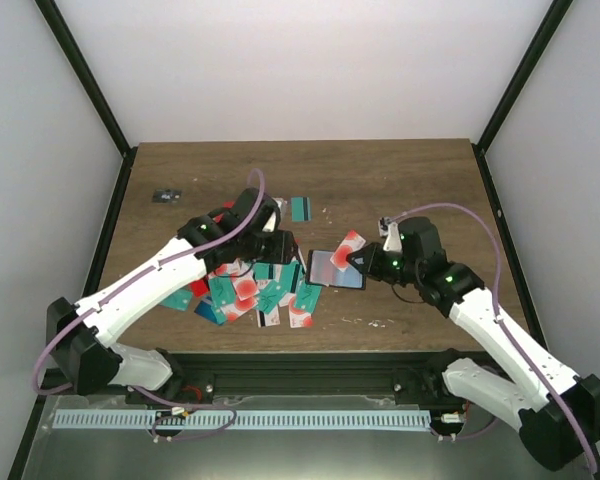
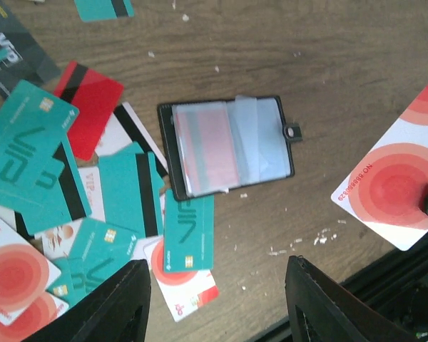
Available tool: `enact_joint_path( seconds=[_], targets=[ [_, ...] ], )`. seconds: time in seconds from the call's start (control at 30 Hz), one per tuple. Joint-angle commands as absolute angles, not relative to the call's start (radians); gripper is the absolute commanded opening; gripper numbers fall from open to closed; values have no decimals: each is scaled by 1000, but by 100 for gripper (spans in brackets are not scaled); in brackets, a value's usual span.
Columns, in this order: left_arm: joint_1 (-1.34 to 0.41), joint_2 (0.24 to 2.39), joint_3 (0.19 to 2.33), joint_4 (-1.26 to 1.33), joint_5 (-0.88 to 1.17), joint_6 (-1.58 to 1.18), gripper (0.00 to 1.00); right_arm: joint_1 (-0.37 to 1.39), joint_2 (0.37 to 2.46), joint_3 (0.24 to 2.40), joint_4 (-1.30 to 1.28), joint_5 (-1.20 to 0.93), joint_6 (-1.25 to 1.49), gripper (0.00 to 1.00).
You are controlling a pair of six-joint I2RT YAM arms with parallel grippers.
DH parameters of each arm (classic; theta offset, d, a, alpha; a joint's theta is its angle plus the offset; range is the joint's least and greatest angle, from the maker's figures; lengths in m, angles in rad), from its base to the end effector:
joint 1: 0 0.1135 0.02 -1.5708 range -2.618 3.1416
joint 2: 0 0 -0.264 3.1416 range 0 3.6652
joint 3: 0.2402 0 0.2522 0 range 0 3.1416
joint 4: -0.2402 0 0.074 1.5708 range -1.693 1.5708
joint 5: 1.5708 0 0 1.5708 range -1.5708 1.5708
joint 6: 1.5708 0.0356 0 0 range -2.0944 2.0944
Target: Put the credit cards into the card holder
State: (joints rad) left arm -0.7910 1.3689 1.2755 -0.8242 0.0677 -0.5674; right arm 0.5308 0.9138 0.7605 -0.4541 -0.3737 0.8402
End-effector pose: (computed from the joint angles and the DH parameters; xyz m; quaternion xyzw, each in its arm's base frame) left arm 0.1973 -0.2030 0.3221 0.1164 0.9395 -0.2264 0.2293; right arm 0.1642 0.1114 0.2833 0.0491 0.8736 0.4156 0.2482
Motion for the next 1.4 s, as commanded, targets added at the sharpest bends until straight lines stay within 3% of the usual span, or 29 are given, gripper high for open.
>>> enact_joint_path(
  seconds=[0.0, 0.27, 0.53, 0.97, 1.37],
  targets=[
    [-729, 1387, 1311, -737, 113, -512, 55, 405, 925, 750, -448, -555, 721, 1],
    [-542, 1540, 1271, -616, 415, -411, 56, 218, 973, 678, -359, -659, 649, 1],
    [-522, 1767, 1304, -509, 556, -334, 50, 209, 1169, 656, -267, -728, 554, 1],
    [-537, 2000, 1394, -580, 651, -200, 36, 209, 1437, 700, -217, -780, 465, 1],
    [-556, 2038, 1385, -583, 642, -183, 30, 208, 1504, 715, -216, -760, 412, 1]
  ],
)
